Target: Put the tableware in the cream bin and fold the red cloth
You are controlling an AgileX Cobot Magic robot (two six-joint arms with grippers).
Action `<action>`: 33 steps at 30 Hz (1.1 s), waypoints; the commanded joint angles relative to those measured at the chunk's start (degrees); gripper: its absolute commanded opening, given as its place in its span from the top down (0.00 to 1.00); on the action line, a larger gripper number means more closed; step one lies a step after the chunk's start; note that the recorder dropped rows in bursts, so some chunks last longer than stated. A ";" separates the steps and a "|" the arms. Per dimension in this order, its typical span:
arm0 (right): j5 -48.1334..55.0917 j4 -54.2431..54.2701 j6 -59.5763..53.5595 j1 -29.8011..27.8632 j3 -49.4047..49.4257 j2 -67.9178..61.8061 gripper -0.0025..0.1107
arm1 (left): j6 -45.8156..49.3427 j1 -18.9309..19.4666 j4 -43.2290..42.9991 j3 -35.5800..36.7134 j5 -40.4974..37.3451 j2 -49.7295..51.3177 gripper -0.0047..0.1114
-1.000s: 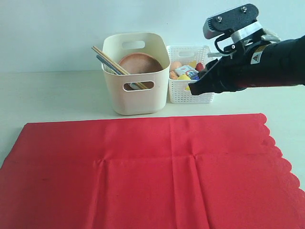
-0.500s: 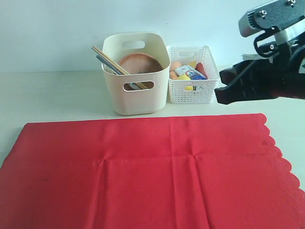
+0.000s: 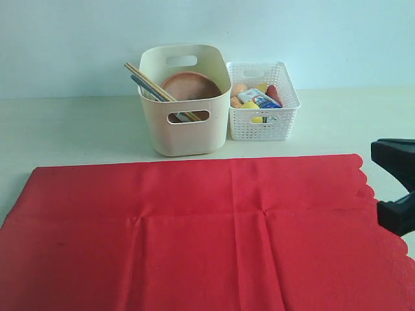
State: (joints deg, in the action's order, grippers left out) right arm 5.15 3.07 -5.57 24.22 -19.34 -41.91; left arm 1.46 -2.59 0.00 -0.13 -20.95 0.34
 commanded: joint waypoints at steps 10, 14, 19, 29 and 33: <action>-0.45 0.10 3.83 0.00 1.91 3.73 0.98 | 0.03 0.01 0.58 0.13 0.47 -0.34 0.96; -0.43 0.10 4.28 0.00 1.91 3.73 0.98 | 0.03 0.01 0.58 0.13 0.47 -0.34 0.96; -0.30 0.00 4.24 0.00 1.91 3.73 0.98 | 0.03 0.01 0.58 0.13 0.47 -0.34 0.96; -0.17 0.00 4.48 0.00 1.91 3.73 0.98 | 0.03 -0.10 0.58 0.13 0.47 -0.34 0.96; -0.07 0.00 4.81 0.00 1.91 3.73 0.98 | 0.03 -0.10 0.58 -0.40 -0.30 -0.34 0.96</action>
State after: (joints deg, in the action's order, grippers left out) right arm 5.15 3.20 -0.97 24.22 -17.62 -38.51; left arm 1.46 -2.59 0.00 -0.13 -21.00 0.34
